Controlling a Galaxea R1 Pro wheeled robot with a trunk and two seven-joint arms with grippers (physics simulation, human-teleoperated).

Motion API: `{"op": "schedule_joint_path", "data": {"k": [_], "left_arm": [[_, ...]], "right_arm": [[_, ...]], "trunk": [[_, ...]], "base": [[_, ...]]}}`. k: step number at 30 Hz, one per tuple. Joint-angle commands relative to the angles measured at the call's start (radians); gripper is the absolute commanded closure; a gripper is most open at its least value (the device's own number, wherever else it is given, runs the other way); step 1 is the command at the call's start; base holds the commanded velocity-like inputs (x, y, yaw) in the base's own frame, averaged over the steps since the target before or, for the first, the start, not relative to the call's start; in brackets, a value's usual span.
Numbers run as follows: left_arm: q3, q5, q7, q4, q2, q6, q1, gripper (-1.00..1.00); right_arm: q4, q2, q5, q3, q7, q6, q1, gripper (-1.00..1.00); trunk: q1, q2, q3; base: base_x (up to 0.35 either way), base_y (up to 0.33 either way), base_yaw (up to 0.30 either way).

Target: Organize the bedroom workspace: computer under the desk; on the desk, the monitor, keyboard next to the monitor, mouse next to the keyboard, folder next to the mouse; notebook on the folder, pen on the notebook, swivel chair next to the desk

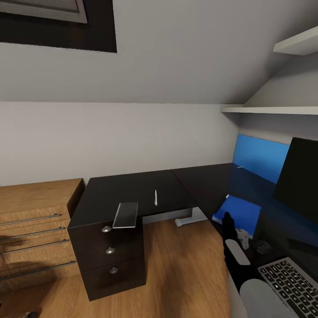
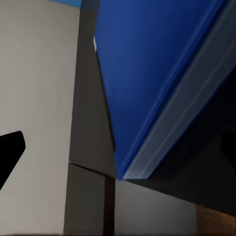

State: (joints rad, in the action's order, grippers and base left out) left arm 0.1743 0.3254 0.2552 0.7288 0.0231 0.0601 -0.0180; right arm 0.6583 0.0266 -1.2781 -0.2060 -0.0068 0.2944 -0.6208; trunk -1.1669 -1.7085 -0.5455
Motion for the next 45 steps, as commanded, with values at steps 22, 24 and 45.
{"op": "schedule_joint_path", "data": {"k": [22,24,45], "left_arm": [[-0.002,0.011,0.002,0.000,0.000,0.004,0.000,-1.00],[-0.002,0.011,0.002,0.000,0.000,0.004,0.000,-1.00],[-0.007,0.010,0.002,-0.016,-0.005,0.002,0.000,-1.00]], "right_arm": [[-0.003,0.060,-0.009,0.113,-0.001,0.002,0.000,-1.00],[-0.005,0.068,-0.008,0.117,0.000,0.002,0.000,-1.00],[-0.139,0.136,0.137,0.629,-0.098,0.029,0.000,-1.00]], "trunk": [[0.000,-0.001,-0.001],[0.000,-0.001,-0.001],[0.000,-0.001,-0.001]], "base": [[0.000,0.000,0.000],[0.000,0.000,0.000],[0.000,0.000,0.000]]}}
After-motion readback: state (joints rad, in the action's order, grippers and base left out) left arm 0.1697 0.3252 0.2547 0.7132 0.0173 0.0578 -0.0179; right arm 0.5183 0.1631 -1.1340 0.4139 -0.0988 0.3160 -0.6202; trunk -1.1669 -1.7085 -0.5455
